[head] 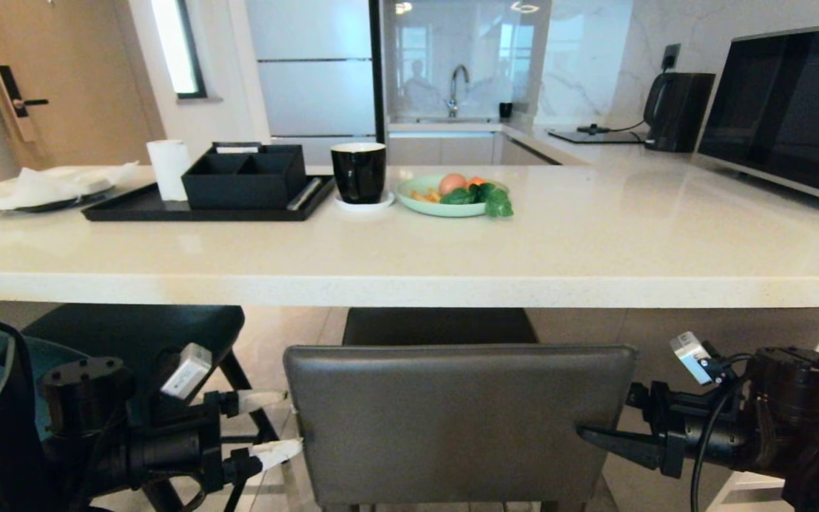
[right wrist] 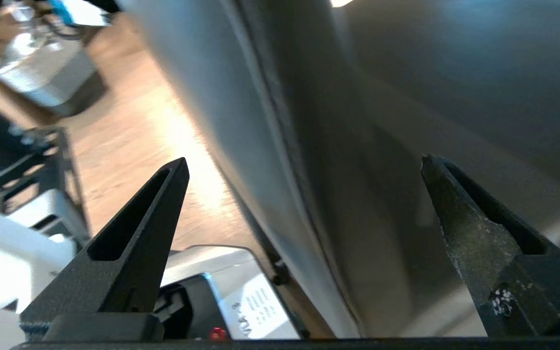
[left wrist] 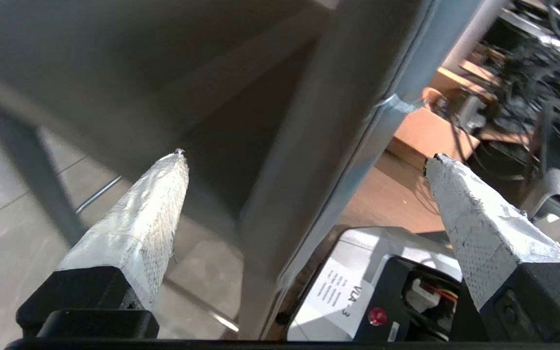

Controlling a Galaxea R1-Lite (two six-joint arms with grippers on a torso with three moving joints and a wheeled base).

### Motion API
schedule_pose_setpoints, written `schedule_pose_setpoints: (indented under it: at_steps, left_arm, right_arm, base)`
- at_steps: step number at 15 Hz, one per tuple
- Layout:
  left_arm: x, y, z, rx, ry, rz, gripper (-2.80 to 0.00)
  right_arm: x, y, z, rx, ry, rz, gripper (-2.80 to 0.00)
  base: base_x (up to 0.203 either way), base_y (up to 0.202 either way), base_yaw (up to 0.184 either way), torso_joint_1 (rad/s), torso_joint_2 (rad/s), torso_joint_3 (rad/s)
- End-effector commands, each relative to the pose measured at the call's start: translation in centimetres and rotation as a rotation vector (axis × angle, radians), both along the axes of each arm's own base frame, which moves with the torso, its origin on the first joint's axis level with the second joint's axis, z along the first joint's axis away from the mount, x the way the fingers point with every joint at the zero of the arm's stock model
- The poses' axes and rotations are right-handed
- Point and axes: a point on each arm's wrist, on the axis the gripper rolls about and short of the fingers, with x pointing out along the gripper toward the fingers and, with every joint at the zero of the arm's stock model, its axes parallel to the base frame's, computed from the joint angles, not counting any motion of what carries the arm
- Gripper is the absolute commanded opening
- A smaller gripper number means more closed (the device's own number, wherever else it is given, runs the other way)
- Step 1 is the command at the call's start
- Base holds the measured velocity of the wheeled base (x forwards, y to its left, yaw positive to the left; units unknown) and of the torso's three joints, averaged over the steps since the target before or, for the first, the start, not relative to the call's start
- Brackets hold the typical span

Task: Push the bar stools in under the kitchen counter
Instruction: Pull the gray chair out from under the dining table

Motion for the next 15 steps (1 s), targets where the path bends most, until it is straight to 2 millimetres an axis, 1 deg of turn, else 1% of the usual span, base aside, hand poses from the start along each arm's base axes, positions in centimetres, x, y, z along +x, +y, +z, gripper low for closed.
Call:
schedule_pose_setpoints:
  at_steps: [1,4,7,11,15]
  left_arm:
    - [0.5,-1.7,0.5,-0.005,-0.044,-0.068,0.0]
    - [1.6,-3.7,1.1,-0.016,-0.09,-0.125,0.0]
    - [2.4,-4.3,0.8,0.001,-0.098,-0.071,0.0]
    - [1.9,-4.2,0.8,0.015,-0.086,-0.04,0.0]
    - [1.3,-4.8,0.5,0.024,-0.07,-0.046,0.0]
  right_arm:
    - [0.0,0.9,0.2,0.012,-0.008,0.058,0.0]
    - [0.1,2.0,0.5,0.021,-0.015,0.109,0.0]
    - [0.2,2.4,0.3,0.023,-0.009,0.124,0.0]
    - [0.3,3.1,0.7,0.037,-0.001,0.147,0.0]
    - [0.2,3.1,0.6,0.036,0.006,0.149,0.0]
  base:
    - [0.0,0.0,0.0,0.0,0.0,0.0]
    - [0.0,0.0,0.0,0.0,0.0,0.0]
    - [0.0,0.0,0.0,0.0,0.0,0.0]
    - [0.0,0.0,0.0,0.0,0.0,0.0]
    - [0.0,0.0,0.0,0.0,0.0,0.0]
